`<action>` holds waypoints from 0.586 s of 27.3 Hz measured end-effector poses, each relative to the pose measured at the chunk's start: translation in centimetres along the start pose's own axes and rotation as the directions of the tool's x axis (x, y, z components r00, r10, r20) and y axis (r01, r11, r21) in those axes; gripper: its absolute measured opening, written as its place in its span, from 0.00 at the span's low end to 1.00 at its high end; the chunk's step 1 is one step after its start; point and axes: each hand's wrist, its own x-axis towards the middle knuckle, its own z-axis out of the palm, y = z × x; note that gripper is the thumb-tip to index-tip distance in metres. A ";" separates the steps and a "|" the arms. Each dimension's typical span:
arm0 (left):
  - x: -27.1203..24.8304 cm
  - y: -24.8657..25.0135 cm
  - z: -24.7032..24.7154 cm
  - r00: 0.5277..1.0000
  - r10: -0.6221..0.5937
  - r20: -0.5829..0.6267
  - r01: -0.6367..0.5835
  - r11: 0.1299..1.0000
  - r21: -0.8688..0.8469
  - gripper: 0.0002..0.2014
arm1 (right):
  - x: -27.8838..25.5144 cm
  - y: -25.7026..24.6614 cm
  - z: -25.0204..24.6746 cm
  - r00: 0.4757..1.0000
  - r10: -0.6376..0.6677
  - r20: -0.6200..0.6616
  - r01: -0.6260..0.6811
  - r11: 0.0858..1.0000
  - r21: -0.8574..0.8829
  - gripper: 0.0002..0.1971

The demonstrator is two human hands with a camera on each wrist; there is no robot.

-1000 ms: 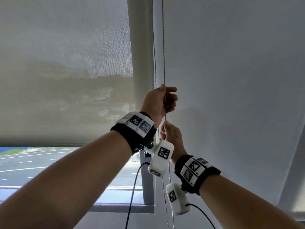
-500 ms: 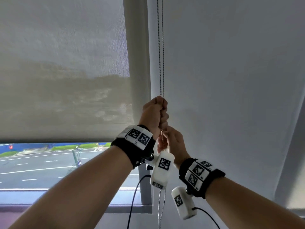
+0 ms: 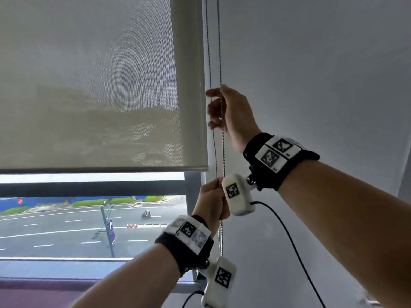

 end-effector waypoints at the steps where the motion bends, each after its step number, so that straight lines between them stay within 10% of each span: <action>1: -0.4 -0.5 0.0 1.000 0.000 -0.002 0.000 1.000 0.008 0.24 | 0.0 -0.1 0.3 1.000 0.018 0.003 -0.018 1.000 0.004 0.20; 7: -0.8 -0.7 -0.4 0.999 -0.015 -0.049 0.019 0.997 0.071 0.31 | -0.8 0.6 1.5 0.997 0.064 -0.048 -0.063 0.998 0.018 0.23; 11: 0.2 0.2 -1.2 0.999 -0.019 0.046 0.023 0.996 -0.081 0.14 | -1.1 0.9 1.1 0.998 0.039 -0.058 -0.036 0.998 0.054 0.22; 16: 2.6 2.6 -1.7 0.996 0.076 0.048 -0.073 0.995 -0.061 0.17 | -2.6 3.6 0.3 0.997 0.017 -0.075 -0.016 1.000 0.012 0.23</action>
